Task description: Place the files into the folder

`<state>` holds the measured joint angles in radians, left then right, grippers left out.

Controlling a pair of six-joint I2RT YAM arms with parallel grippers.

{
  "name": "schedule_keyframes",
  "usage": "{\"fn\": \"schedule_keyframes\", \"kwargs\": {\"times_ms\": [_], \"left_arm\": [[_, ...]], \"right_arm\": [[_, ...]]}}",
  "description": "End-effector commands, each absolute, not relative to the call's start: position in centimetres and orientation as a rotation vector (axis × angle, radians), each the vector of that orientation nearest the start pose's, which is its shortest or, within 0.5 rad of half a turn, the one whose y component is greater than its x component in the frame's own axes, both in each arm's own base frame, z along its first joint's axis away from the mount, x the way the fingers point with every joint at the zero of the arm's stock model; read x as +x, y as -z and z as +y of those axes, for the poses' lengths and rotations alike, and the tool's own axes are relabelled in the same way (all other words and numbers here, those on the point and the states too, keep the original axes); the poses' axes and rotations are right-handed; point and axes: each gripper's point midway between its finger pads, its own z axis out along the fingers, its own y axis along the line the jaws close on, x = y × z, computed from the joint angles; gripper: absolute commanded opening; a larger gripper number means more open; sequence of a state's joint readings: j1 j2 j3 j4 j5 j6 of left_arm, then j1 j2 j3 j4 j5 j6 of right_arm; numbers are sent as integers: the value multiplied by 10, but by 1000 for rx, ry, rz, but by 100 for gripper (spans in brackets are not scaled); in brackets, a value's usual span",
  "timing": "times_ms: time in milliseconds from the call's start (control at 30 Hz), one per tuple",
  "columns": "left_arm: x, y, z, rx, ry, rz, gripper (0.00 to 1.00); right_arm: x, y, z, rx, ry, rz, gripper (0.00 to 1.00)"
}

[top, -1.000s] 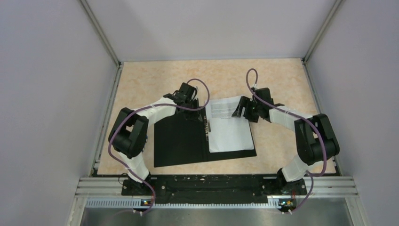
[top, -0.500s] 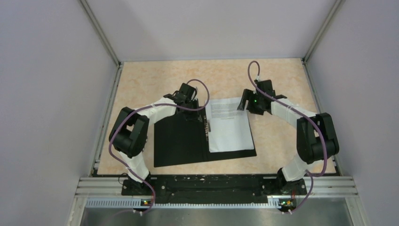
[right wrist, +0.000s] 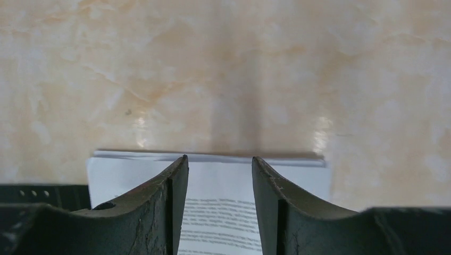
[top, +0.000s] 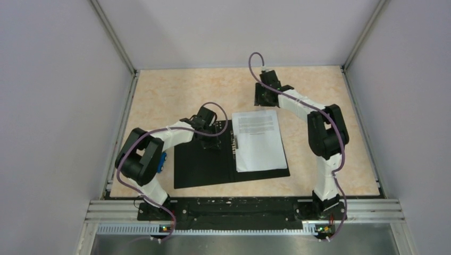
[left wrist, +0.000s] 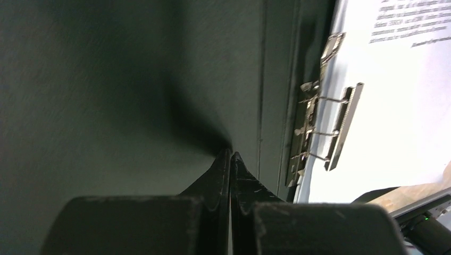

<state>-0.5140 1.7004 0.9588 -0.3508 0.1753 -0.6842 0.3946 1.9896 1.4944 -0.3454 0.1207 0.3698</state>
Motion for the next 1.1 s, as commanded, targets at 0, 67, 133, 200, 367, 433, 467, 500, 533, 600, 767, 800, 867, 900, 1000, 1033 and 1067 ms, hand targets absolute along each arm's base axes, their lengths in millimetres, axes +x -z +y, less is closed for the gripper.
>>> {"fn": "schedule_keyframes", "kwargs": {"times_ms": [0, 67, 133, 200, 367, 433, 467, 500, 533, 600, 767, 800, 867, 900, 1000, 1033, 1067], "left_arm": [[285, -27, -209, -342, 510, 2724, 0], [284, -23, -205, -376, 481, 2726, 0], [283, -21, -202, -395, 461, 2727, 0], [283, -19, -201, -404, 452, 2728, 0], [282, -16, -202, -417, 458, 2737, 0], [283, -15, -203, -423, 458, 2736, 0], [283, -15, -203, -429, 458, 2736, 0], [283, -15, -203, -438, 460, 2734, 0], [284, -15, -203, -444, 458, 2733, 0], [284, -14, -203, -452, 457, 2730, 0], [285, -13, -203, -470, 452, 2725, 0], [285, -12, -202, -474, 449, 2726, 0], [285, -12, -202, -475, 446, 2728, 0], [285, -12, -203, -475, 450, 2728, 0], [286, -11, -203, -479, 451, 2728, 0], [285, -11, -203, -479, 450, 2730, 0], [286, -11, -203, -480, 450, 2729, 0]], "right_arm": [[486, -75, 224, -85, -156, 2395, 45], [491, -68, 235, -117, -160, 2393, 40], [496, -60, 243, -136, -159, 2391, 36], [498, -52, 247, -146, -161, 2397, 33], [497, -40, 248, -158, -153, 2426, 30], [494, -38, 248, -162, -154, 2433, 29], [491, -37, 248, -166, -160, 2439, 29], [487, -35, 249, -169, -167, 2452, 29], [485, -34, 249, -169, -175, 2459, 29], [481, -33, 250, -171, -186, 2470, 29], [472, -31, 252, -175, -222, 2497, 29], [471, -31, 253, -176, -228, 2500, 29], [469, -30, 252, -176, -228, 2505, 28], [468, -30, 252, -177, -229, 2505, 29], [466, -30, 251, -177, -227, 2508, 28], [466, -31, 251, -179, -233, 2508, 28], [465, -31, 252, -180, -236, 2508, 28]]}}
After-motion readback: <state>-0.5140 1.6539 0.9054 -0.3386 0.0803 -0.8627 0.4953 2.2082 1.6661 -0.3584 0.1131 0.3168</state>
